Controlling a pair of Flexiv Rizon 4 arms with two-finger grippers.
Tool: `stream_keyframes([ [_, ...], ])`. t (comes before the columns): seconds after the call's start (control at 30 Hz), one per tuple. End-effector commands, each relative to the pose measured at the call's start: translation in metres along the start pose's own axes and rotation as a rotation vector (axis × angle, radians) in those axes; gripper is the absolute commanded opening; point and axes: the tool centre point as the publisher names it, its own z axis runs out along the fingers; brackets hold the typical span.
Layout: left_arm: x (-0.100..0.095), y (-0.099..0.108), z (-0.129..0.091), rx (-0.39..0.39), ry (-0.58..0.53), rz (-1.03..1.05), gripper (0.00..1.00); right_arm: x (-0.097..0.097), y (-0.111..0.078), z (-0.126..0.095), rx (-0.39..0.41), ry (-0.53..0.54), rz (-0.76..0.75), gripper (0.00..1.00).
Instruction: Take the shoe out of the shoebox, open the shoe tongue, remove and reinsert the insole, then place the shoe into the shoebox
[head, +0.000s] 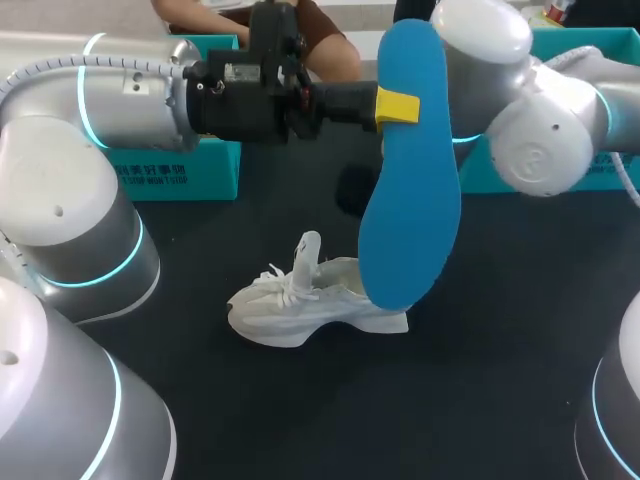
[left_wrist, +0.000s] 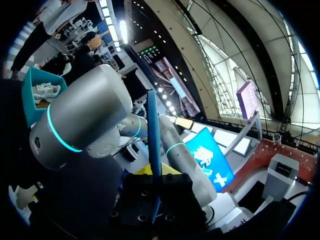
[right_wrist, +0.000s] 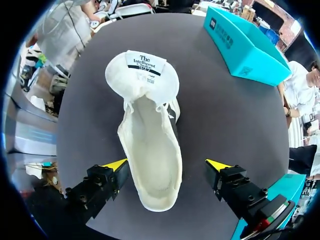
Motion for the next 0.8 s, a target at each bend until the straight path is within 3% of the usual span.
stream_keyframes([
  [0.03, 0.000, 0.001, 0.000, 0.000, -0.002, 0.000, 0.00, -0.015, 0.021, 0.030, 0.029, 0.024, -0.009, 1.00],
  [0.4, 0.000, 0.001, 0.000, 0.000, -0.002, 0.000, 0.00, -0.024, 0.020, 0.060, 0.060, 0.037, -0.026, 1.00],
  [0.43, 0.000, 0.001, 0.000, 0.000, -0.002, 0.000, 0.00, -0.024, 0.021, 0.063, 0.057, 0.041, -0.028, 0.94],
  [0.47, 0.000, 0.001, 0.000, 0.000, -0.002, 0.000, 0.00, -0.025, 0.020, 0.066, 0.056, 0.047, -0.021, 0.78],
  [0.5, 0.000, 0.001, 0.000, 0.000, -0.002, 0.000, 0.00, -0.025, 0.020, 0.068, 0.057, 0.047, -0.019, 0.50],
  [0.57, 0.000, 0.001, 0.000, 0.000, -0.002, 0.000, 0.00, -0.024, 0.019, 0.072, 0.054, 0.051, -0.019, 0.40],
  [0.67, 0.000, 0.001, 0.000, 0.000, -0.002, 0.000, 0.00, -0.021, 0.017, 0.079, 0.071, 0.071, -0.012, 0.00],
  [0.8, 0.000, 0.001, 0.000, 0.000, -0.002, 0.000, 0.00, -0.017, 0.012, 0.082, 0.089, 0.091, -0.004, 0.00],
])
